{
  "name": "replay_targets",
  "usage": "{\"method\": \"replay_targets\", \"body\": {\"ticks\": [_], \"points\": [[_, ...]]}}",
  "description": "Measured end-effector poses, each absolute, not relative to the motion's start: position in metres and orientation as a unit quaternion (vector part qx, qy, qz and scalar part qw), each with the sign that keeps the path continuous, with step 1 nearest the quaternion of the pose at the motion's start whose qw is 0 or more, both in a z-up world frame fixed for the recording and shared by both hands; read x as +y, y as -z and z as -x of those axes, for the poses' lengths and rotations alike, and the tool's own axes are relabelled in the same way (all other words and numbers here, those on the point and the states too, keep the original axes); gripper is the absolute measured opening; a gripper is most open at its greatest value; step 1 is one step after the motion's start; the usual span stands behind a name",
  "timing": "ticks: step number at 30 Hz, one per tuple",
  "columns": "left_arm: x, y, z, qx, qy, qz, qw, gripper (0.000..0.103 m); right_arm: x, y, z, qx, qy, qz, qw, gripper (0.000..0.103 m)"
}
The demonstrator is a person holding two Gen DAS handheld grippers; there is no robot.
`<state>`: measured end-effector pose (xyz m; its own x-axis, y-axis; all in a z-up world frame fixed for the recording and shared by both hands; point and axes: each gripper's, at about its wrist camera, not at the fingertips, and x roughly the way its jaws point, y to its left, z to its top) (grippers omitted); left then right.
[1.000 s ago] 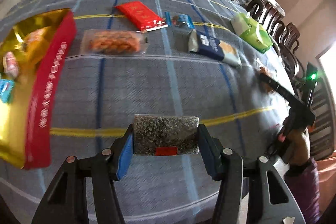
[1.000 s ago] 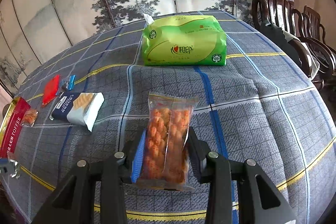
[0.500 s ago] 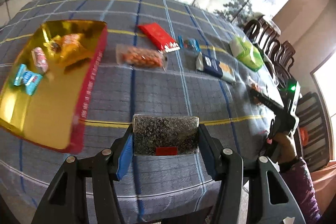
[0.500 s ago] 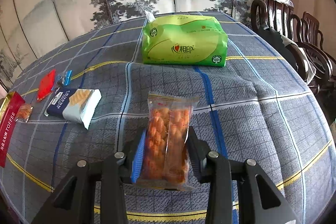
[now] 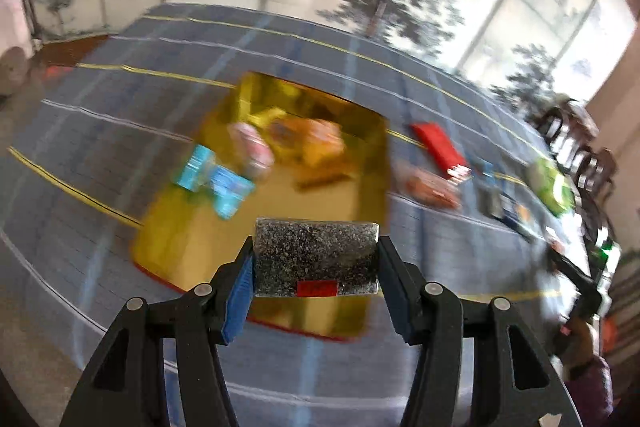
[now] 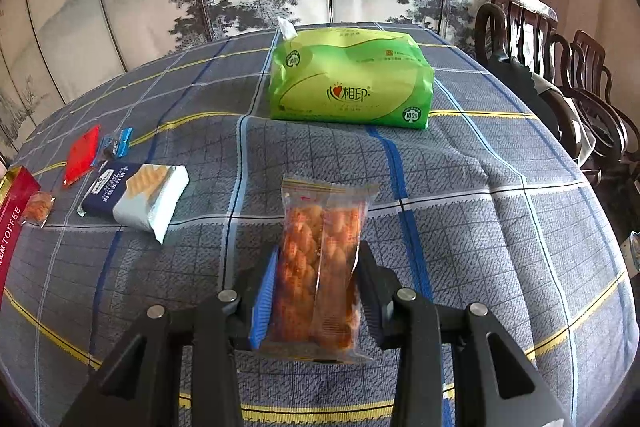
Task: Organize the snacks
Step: 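Carry the sesame block into the tin and open the left gripper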
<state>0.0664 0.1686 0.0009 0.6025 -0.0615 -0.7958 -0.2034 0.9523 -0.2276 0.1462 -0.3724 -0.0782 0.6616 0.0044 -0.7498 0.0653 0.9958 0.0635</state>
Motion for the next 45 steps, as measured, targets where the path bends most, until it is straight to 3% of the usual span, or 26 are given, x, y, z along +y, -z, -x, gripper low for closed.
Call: {"method": "replay_targets", "body": {"ticks": [14,45], "points": [[0.205,0.039,-0.089,0.454,-0.094,0.107,0.880,0.053,-0.373,0.078,-0.146,0.412,0.018,-0.039,0.910,0.038],[0.199,0.055,-0.101,0.446,-0.119,0.058,0.885,0.053,-0.371,0.078,-0.144,0.413,0.024,-0.029,0.910,0.038]]}}
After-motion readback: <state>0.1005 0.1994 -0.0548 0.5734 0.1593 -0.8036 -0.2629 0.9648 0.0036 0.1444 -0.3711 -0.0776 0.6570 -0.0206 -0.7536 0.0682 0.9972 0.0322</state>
